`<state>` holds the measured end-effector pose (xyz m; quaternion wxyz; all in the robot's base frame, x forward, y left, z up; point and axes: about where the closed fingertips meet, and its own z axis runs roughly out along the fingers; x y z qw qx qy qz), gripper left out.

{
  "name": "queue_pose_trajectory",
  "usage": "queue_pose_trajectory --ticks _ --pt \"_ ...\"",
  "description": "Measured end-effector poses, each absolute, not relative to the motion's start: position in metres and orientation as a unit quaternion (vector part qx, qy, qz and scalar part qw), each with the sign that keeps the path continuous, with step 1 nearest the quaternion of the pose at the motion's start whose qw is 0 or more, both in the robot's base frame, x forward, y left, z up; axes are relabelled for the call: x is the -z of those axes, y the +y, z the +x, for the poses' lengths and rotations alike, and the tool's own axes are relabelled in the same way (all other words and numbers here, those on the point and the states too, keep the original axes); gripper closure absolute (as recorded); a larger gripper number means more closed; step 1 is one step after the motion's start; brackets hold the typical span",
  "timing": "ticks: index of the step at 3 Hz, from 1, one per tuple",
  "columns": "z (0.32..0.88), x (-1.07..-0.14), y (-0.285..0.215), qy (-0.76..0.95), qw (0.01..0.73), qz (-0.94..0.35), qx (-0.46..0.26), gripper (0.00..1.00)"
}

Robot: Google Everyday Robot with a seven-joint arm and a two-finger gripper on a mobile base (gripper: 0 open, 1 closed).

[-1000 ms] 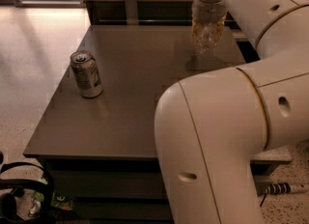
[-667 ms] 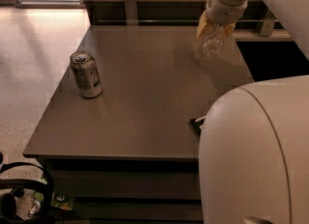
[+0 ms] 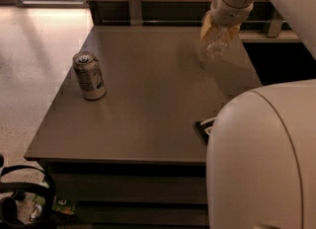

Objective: Place water bottle upright

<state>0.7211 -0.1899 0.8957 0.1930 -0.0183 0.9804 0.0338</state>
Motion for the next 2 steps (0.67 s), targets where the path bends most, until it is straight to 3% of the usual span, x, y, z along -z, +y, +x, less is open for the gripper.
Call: queue_pose_trajectory --ticks 2 --pt "0.738 -0.929 -0.186 0.945 0.282 -0.151 -0.068 1.0"
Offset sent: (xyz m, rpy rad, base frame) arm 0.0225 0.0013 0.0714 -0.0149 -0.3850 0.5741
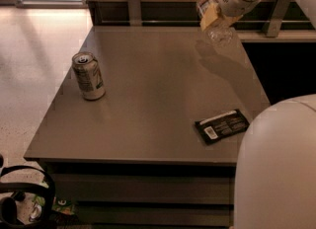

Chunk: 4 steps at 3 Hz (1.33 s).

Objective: Place water bottle upright

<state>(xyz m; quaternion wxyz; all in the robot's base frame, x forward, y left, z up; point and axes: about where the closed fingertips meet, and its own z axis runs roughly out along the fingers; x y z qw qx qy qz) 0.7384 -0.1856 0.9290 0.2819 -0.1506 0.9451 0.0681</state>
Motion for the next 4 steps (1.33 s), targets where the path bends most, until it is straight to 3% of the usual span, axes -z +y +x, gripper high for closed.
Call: queue_pose_trajectory --ticks 2,4 --pt "0.7536 -0.9498 -0.1839 0.872 0.379 -0.277 -0.139 1.0" --pt "0.7526 -0.9488 -0.1792 0.859 0.385 -0.311 -0.135 1.0"
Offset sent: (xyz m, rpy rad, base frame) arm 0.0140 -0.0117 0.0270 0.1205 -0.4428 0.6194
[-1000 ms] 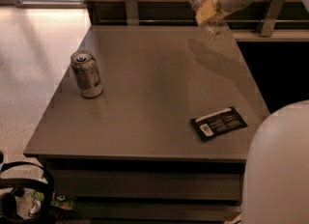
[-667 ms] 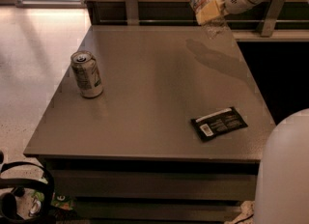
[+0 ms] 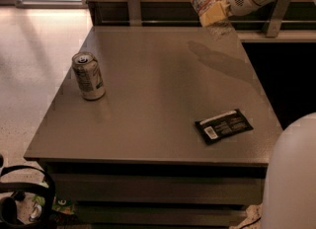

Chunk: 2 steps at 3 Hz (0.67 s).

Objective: Place water bottle upright

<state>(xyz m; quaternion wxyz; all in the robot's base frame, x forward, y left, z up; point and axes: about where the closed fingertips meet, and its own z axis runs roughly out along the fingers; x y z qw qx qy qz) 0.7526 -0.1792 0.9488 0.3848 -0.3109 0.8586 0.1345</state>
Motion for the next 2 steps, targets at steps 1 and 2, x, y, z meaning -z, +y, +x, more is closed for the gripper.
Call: queue_pose_trajectory --ticks 1,2 --pt "0.756 -0.952 -0.174 0.837 0.411 -0.326 -0.159 1.0" --pt "0.761 -0.964 -0.171 0.768 0.488 -0.344 -0.233 1.0"
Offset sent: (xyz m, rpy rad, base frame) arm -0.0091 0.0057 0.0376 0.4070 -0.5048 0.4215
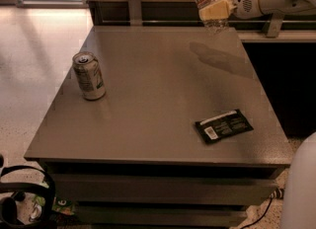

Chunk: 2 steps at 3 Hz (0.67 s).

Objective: Place water bottle upright

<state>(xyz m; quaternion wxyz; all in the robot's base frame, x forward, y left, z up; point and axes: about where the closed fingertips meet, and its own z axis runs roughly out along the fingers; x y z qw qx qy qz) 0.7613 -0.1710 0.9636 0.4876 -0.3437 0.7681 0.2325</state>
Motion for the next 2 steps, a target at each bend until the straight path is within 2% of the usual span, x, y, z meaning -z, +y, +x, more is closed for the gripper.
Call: queue_pose_trajectory --ticks 1,2 --pt "0.7563 -0.9711 -0.1694 0.702 0.542 -0.373 -0.273 1.0" --pt "0.7495 -0.9697 -0.1733 0.664 0.569 -0.398 -0.279 1.0"
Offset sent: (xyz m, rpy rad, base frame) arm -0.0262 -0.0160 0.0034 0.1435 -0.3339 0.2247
